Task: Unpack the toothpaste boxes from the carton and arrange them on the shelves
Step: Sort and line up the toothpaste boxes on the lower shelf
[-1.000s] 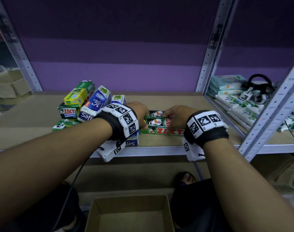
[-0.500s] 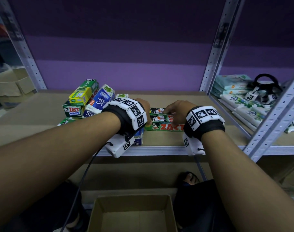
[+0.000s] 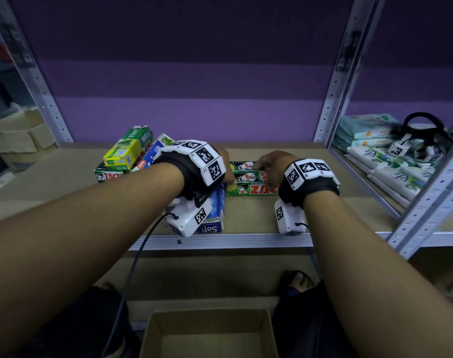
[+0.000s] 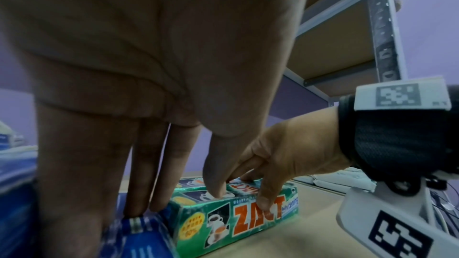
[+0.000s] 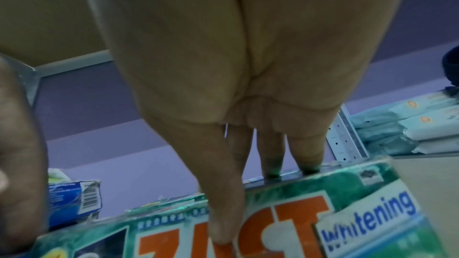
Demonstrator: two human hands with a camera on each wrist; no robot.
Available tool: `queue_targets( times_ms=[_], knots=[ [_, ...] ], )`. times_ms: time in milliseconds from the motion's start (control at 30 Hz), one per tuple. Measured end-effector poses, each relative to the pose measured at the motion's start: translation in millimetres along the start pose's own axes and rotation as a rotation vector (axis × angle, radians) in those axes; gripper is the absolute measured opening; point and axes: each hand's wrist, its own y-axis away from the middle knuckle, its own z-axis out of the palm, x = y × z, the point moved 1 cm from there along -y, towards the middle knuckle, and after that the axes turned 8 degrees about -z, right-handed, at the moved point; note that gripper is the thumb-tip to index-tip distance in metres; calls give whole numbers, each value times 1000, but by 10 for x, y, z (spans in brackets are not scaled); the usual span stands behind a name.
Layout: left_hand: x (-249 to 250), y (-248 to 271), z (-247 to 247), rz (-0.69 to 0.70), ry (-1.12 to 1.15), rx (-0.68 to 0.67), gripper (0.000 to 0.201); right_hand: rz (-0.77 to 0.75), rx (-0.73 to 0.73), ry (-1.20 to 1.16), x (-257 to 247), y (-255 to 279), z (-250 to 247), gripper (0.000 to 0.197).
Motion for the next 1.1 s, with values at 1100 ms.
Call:
queue_targets(
  times_ms=[1100],
  knots=[
    [-1108,604,-505,37,84,293,22,-192,299,-348,-724,229,-147,33]
  ],
)
